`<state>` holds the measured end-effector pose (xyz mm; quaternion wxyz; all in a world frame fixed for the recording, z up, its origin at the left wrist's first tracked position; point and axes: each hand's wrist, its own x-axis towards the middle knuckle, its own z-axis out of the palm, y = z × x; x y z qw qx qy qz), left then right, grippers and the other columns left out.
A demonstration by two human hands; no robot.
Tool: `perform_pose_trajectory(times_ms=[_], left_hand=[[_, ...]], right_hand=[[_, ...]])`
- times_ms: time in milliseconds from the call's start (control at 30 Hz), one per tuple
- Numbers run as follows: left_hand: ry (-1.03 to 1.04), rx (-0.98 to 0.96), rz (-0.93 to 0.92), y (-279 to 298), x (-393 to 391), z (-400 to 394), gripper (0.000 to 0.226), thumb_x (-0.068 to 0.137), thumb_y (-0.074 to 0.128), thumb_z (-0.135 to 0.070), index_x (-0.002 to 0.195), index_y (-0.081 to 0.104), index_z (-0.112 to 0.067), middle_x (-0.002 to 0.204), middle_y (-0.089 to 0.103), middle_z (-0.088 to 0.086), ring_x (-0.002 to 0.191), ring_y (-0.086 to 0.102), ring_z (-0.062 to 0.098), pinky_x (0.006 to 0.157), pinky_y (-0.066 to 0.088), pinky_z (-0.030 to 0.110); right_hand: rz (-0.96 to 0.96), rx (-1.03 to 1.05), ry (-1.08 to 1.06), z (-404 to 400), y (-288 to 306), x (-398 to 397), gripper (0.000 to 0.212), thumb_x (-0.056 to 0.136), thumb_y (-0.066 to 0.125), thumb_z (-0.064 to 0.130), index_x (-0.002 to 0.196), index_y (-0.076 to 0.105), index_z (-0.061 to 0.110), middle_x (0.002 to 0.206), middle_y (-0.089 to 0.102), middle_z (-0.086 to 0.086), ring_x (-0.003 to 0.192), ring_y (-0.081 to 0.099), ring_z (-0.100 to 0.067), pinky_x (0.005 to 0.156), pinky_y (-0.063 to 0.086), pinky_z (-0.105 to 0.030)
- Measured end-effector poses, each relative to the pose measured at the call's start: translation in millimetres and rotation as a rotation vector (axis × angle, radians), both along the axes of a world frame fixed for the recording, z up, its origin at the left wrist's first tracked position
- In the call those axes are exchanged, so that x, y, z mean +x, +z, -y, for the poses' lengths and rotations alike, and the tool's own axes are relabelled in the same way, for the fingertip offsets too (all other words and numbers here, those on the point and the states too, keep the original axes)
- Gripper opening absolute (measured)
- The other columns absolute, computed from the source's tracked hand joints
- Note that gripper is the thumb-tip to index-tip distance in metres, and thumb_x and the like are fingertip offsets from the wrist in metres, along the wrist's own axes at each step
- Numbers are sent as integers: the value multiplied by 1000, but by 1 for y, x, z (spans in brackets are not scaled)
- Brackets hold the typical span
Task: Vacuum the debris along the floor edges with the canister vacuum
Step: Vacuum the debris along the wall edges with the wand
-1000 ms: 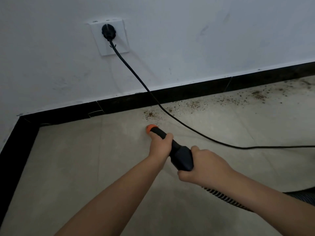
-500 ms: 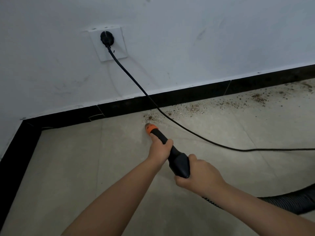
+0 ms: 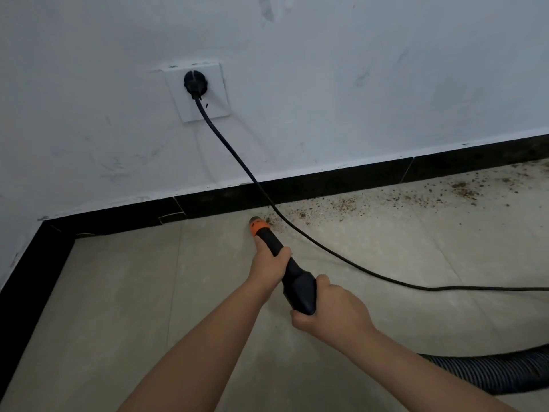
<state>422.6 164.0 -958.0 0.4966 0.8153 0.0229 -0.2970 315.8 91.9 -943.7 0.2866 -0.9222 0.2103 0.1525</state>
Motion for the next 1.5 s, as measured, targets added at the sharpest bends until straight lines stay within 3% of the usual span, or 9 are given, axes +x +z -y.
perform_pose_trajectory(times_ms=[300, 567, 667, 967, 1133, 1367, 1500], left_hand=[[60, -65, -2, -2, 2, 6, 72, 93, 47, -19, 150, 3, -21, 130, 47, 12, 100, 46, 19, 86, 42, 29], [-45, -86, -3, 0, -31, 14, 72, 94, 46, -22, 150, 1, -19, 92, 48, -5, 82, 49, 10, 75, 42, 25], [-72, -85, -24, 0, -39, 23, 72, 93, 46, -24, 150, 2, -18, 103, 48, 2, 92, 50, 17, 80, 42, 28], [-55, -56, -13, 0, -27, 33, 76, 94, 47, -24, 150, -4, -17, 107, 48, 7, 90, 49, 18, 80, 43, 28], [-19, -43, 16, -2, -4, 25, 74, 94, 47, -22, 150, -1, -16, 129, 48, 13, 95, 46, 16, 81, 40, 25], [-16, -80, 20, -4, 18, 26, 75, 94, 47, -19, 150, -3, -19, 135, 43, 13, 106, 46, 20, 88, 41, 28], [-36, -94, 22, -7, 20, 31, 75, 94, 47, -18, 150, -2, -20, 134, 43, 11, 102, 45, 18, 86, 41, 26]], right_hand=[[-12, -36, 6, 5, 6, 4, 38, 80, 57, 45, 92, 32, 19, 81, 46, 4, 70, 48, -18, 45, 29, -20], [-36, -99, 0, 15, 14, -33, 40, 78, 57, 47, 91, 31, 19, 77, 45, 6, 68, 48, -17, 45, 30, -20], [-42, -104, -30, 22, 16, -44, 41, 78, 58, 48, 91, 32, 19, 74, 45, 7, 68, 50, -16, 46, 32, -21], [-33, -40, -50, 31, 5, -31, 42, 78, 60, 48, 94, 33, 20, 73, 43, 10, 69, 51, -14, 47, 34, -19], [-11, 4, -36, 25, -2, -6, 40, 80, 60, 46, 94, 32, 19, 82, 47, 5, 72, 50, -16, 46, 32, -19], [37, 9, -62, 22, -5, 14, 38, 79, 59, 44, 92, 32, 19, 72, 40, 9, 71, 49, -16, 46, 31, -19], [33, 6, -72, 26, -9, 15, 39, 80, 58, 44, 92, 32, 19, 69, 38, 11, 69, 49, -16, 46, 31, -19]])
